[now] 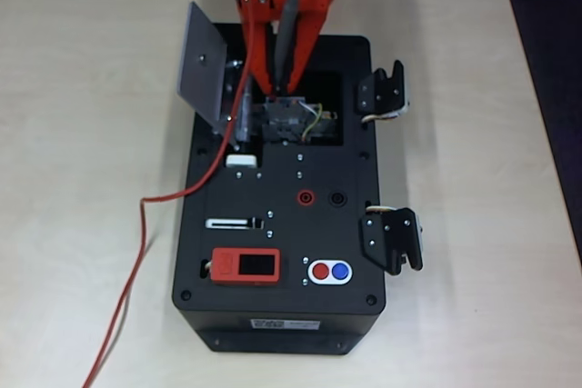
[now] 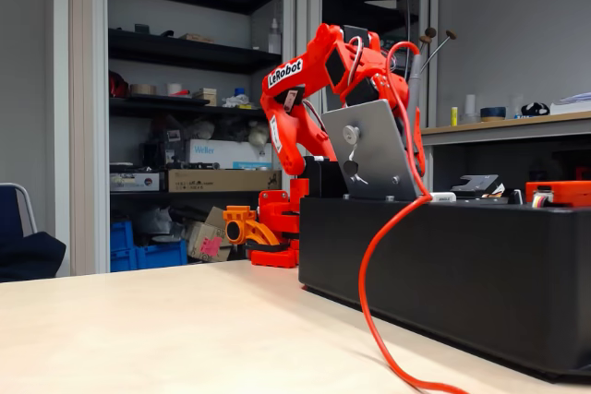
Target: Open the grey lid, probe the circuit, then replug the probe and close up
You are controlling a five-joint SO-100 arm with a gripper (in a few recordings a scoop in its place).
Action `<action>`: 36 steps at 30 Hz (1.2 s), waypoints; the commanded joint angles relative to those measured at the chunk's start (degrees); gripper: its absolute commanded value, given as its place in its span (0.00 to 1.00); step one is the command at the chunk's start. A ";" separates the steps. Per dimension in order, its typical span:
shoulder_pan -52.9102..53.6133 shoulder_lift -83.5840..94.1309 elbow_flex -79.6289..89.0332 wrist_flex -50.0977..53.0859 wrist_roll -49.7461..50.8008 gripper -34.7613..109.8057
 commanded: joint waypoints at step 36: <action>1.93 5.45 7.91 -4.22 -0.62 0.24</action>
